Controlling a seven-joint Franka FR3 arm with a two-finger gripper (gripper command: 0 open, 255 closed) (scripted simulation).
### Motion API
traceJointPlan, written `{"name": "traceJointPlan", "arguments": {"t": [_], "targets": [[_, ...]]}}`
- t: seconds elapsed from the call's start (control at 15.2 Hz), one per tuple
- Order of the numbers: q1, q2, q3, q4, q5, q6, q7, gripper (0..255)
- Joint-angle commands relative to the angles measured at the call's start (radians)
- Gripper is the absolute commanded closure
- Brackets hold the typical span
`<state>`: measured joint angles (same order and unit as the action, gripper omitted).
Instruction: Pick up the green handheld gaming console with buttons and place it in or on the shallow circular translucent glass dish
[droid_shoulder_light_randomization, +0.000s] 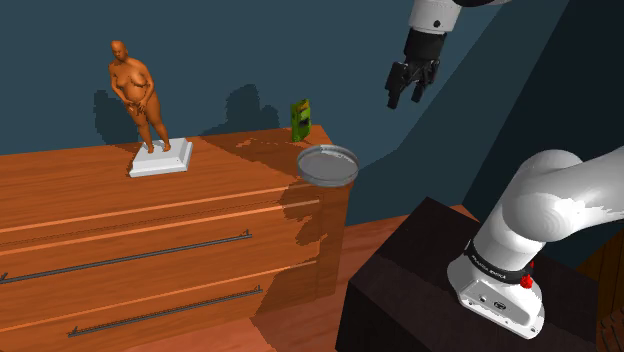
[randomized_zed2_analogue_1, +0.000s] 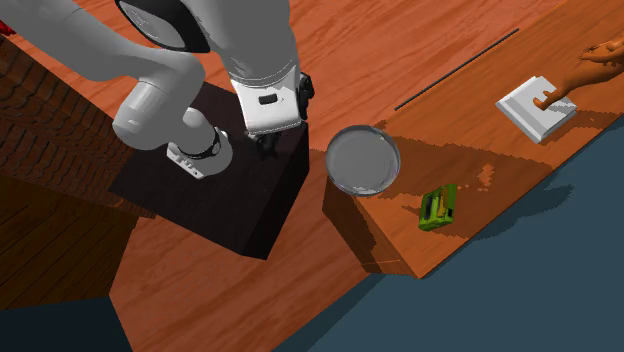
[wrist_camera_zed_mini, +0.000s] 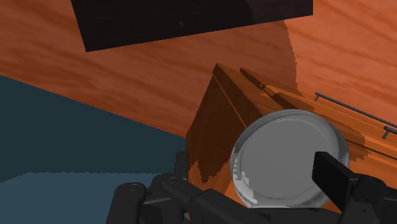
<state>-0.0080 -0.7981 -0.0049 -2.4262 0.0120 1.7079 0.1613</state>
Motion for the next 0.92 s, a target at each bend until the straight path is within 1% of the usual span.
{"name": "traceJointPlan", "arguments": {"t": [0.0, 0.2, 0.46, 0.66, 0.86], "targets": [[0.0, 0.0, 0.0, 0.0, 0.0, 0.0, 0.0, 0], [-0.02, 0.113, 0.062, 0.051, 0.015, 0.061, 0.124, 0], [-0.054, 0.273, 0.135, 0.145, 0.013, 0.125, 0.289, 0], [-0.081, 0.399, 0.181, 0.233, -0.007, 0.156, 0.414, 0], [-0.105, 0.528, 0.219, 0.335, -0.042, 0.171, 0.541, 0]]}}
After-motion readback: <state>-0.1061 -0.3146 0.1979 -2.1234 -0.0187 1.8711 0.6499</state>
